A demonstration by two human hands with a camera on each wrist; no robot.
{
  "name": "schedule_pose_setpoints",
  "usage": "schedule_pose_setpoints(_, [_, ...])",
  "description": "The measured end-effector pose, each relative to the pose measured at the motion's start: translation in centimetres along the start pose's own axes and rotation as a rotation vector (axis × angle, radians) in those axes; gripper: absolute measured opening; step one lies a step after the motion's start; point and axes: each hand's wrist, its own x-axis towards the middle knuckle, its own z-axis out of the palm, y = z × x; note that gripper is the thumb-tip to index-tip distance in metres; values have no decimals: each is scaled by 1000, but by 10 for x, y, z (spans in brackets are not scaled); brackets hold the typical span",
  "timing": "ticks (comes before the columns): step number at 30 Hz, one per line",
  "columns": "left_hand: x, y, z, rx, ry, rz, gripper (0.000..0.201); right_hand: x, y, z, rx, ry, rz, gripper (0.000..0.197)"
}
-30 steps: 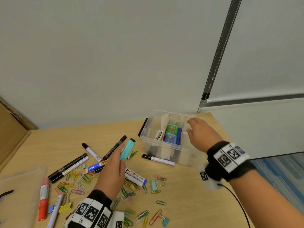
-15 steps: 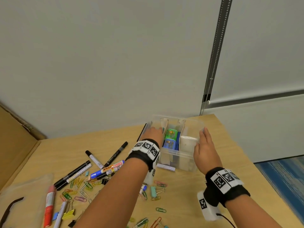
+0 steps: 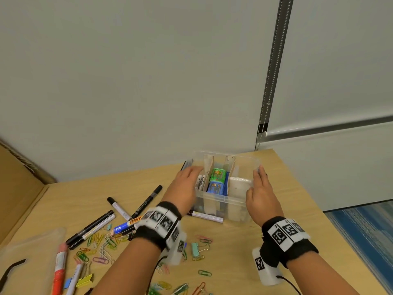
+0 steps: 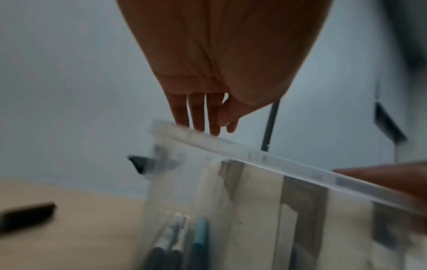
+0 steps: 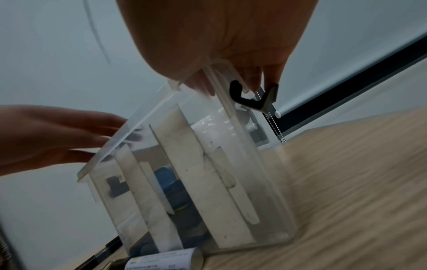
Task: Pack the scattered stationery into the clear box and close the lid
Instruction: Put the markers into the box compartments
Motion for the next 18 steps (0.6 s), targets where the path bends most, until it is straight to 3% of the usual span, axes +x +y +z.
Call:
schedule_pose_setpoints(2, [-31, -13, -9, 58, 49, 28, 64, -2, -1, -2, -39, 1, 15, 55])
schedule_pose_setpoints(4, [-57, -36, -14, 76, 47, -33, 60, -8, -10, -4, -132, 63, -25, 54])
schedule_pose_setpoints(6, [-72, -65, -16, 102, 28, -132, 53, -18, -26, -4, -127, 169, -195, 46])
schedule_pose_setpoints(8, [-76, -93, -15, 198, -31, -251, 51, -30, -50, -1, 30, 169, -377, 36])
schedule_pose_setpoints(12, [-64, -133, -10, 378, -197, -396, 51, -44, -88, 23, 116, -21, -564, 23])
schedule_pose_setpoints(16, [-46, -152, -4, 408, -250, -433, 48, -40, -91, 62, -156, -223, -623, 13])
schedule_pose_setpoints(18, [-37, -156, 1, 375, -261, -466, 51, -39, -88, 75, -299, -350, -551, 25])
